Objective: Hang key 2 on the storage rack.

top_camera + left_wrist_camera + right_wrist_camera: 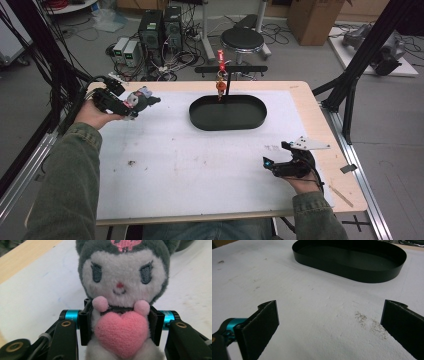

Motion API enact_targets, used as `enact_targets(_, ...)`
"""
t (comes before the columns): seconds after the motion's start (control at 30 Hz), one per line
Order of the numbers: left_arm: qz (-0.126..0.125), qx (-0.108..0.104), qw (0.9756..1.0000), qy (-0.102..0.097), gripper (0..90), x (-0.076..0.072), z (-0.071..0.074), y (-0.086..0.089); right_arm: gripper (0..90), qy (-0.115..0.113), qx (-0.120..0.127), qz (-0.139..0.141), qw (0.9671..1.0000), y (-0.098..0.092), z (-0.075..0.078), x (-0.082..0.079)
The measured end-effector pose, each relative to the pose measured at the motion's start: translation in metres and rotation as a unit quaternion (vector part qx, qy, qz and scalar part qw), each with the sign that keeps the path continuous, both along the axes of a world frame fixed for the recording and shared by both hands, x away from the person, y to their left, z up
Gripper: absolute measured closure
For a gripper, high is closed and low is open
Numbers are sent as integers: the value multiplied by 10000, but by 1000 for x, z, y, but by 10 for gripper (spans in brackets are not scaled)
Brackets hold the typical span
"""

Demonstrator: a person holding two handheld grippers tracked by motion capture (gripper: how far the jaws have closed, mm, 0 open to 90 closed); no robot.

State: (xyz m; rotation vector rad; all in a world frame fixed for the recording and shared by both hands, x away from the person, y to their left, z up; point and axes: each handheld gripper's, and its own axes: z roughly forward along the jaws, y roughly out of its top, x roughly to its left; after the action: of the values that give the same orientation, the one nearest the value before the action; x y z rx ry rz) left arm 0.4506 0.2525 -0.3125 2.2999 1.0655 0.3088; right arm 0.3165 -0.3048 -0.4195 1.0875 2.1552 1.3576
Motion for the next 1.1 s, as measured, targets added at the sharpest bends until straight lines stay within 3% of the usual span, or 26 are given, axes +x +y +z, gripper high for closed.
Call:
enact_targets(0.3,-85,107,9998,-135,512,4,17,-19,9,-8,17,-30,10000,-1,0,0)
enact_targets(0.57,-219,-15,9993,-303,512,8,38,-37,9,66,-8,-76,9999,-1,-1,1)
enact_targets(0.77,-389,15,9987,-325,512,14,49,-59,9,80,-16,-105,9999,0,-1,1)
enact_targets(0.93,-454,38,9986,-260,513,17,49,-78,9,73,-36,-134,9999,-2,-2,1)
enact_targets(1.1,-706,2,9972,-248,512,19,53,-103,9,74,-1,-154,9999,-3,-2,1)
